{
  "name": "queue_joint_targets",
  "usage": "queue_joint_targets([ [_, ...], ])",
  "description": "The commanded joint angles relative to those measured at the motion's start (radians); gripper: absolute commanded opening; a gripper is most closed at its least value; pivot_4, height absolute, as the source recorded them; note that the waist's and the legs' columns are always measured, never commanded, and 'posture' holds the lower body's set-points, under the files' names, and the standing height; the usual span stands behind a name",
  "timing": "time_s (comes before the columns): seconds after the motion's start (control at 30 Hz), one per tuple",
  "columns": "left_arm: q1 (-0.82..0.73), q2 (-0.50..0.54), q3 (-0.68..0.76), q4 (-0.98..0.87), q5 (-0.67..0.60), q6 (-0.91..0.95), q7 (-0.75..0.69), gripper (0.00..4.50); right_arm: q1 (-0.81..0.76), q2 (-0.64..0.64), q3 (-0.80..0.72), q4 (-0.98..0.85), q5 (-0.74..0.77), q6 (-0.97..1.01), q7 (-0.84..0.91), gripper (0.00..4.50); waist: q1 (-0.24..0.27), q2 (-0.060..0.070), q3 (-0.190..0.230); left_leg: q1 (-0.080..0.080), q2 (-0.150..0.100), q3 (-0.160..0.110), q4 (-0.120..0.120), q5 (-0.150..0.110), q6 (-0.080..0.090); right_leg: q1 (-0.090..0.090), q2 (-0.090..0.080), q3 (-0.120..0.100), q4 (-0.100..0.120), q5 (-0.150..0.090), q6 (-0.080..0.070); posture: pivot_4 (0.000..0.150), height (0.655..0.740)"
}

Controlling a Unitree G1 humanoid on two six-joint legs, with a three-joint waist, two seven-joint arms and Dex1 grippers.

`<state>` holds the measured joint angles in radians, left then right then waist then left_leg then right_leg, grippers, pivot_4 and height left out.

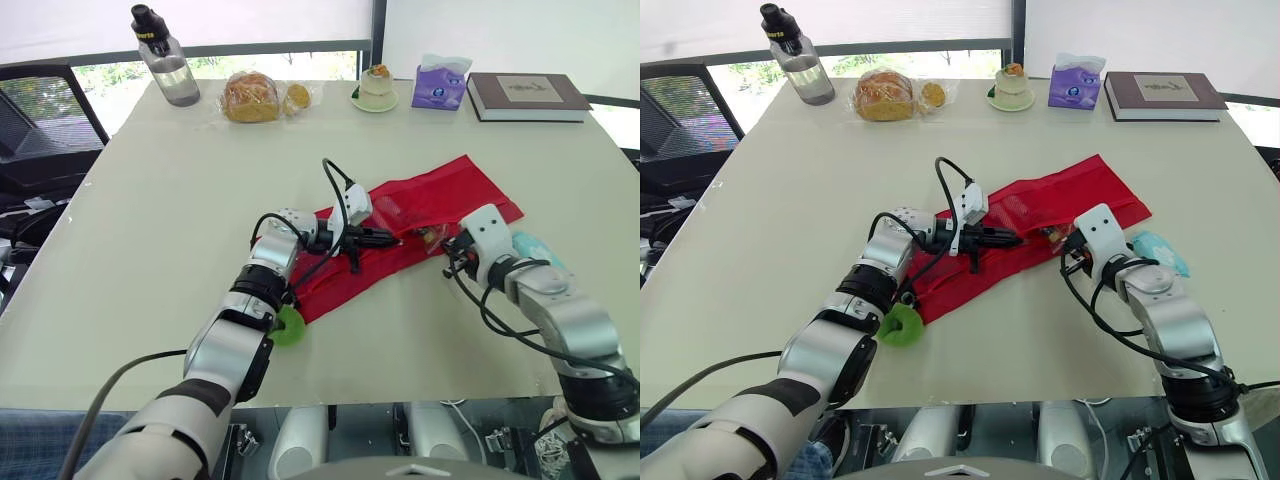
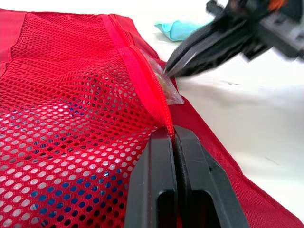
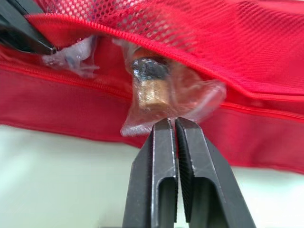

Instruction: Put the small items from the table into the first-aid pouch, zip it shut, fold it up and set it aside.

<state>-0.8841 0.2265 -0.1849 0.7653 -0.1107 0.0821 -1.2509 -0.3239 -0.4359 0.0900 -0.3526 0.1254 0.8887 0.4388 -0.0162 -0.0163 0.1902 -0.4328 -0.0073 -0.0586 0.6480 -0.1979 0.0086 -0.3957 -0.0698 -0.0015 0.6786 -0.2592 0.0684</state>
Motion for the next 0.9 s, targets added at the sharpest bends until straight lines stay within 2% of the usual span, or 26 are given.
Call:
queue_joint_targets([
  [0.03,-0.021,0.002,0.009,-0.01,-0.009,-0.008,-0.014,0.0,-0.025,0.002,0.006,0.002,-0.005,-0.044,-0.003,0.06,0.0,0.0,0.0,0.0,0.0,0.0,0.0,0.0,0.0,0.0,0.0,0.0,0.0,0.0,0.0,0.15,0.7332],
  [0.47,-0.005,0.005,-0.003,-0.03,-0.005,-0.005,-0.024,0.0,-0.094,0.092,0.027,0.115,-0.012,-0.103,-0.047,0.06,-0.001,0.0,0.0,0.0,0.0,0.0,0.0,0.0,0.0,0.0,0.0,0.0,0.0,0.0,0.0,0.15,0.7332],
  [0.73,0.001,0.0,-0.011,-0.036,-0.004,-0.005,-0.028,0.0,-0.176,0.19,0.001,0.225,-0.042,-0.185,-0.144,0.06,-0.005,0.0,0.0,0.0,0.001,0.0,0.0,0.0,0.0,-0.001,0.001,0.0,0.001,0.0,0.0,0.15,0.7332],
  [0.9,0.006,0.004,-0.011,-0.038,-0.003,-0.005,-0.029,0.0,-0.19,0.224,-0.022,0.213,-0.017,-0.197,-0.147,0.06,-0.001,0.0,0.0,0.0,0.0,0.0,0.0,0.0,0.0,-0.001,0.001,0.0,0.0,0.0,0.0,0.15,0.7332],
])
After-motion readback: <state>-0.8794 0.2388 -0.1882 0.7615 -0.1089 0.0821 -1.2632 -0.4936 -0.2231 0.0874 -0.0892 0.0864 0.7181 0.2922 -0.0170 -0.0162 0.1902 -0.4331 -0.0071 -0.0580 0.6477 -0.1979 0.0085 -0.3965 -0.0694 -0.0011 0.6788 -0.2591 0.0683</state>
